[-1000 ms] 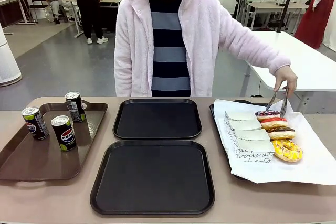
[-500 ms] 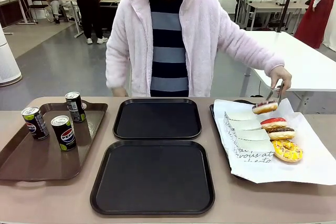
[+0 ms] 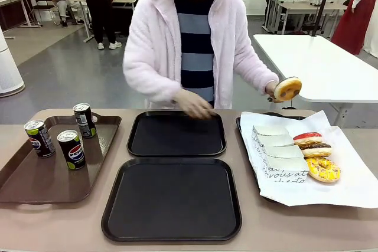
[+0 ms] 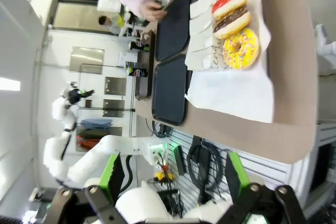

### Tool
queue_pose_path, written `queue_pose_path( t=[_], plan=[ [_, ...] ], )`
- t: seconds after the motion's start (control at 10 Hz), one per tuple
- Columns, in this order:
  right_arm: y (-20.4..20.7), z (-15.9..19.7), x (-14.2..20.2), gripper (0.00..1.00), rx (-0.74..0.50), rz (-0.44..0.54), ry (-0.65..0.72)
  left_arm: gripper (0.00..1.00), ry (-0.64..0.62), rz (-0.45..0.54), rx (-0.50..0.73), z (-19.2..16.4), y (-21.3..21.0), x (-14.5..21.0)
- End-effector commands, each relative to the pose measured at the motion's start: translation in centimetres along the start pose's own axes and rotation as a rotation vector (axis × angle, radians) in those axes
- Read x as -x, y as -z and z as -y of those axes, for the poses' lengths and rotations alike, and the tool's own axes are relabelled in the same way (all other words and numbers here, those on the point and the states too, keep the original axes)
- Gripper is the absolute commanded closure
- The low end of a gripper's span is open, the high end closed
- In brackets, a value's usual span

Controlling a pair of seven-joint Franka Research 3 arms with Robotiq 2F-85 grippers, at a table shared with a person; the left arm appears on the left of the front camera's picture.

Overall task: Set up donuts and drinks on trays.
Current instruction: Pick up one Pepsi coke and place it on the Flat Tray.

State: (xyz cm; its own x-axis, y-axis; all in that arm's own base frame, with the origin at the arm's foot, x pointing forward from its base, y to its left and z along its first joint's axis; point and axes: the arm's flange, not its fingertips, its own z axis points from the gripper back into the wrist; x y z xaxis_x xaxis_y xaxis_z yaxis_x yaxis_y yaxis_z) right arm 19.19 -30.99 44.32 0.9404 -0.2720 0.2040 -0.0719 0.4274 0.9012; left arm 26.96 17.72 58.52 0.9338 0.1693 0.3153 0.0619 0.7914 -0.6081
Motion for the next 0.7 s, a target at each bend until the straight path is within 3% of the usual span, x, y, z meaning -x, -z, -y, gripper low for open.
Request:
queue_pose_path(
  t=[0.0,0.3,0.6],
  plan=[
    [-0.1,-0.1,0.1,0.0,-0.01,0.004,-0.001,0.0,0.021,-0.101,-0.177,2.8,0.3,-1.6],
    [-0.1,-0.1,0.1,0.0,-0.01,0.004,-0.001,0.0,0.071,-0.187,-0.395,9.2,5.5,-1.9],
    [-0.1,-0.1,0.1,0.0,-0.01,0.004,-0.001,0.0,0.12,-0.162,-0.554,13.4,12.6,-1.5]
  ],
)
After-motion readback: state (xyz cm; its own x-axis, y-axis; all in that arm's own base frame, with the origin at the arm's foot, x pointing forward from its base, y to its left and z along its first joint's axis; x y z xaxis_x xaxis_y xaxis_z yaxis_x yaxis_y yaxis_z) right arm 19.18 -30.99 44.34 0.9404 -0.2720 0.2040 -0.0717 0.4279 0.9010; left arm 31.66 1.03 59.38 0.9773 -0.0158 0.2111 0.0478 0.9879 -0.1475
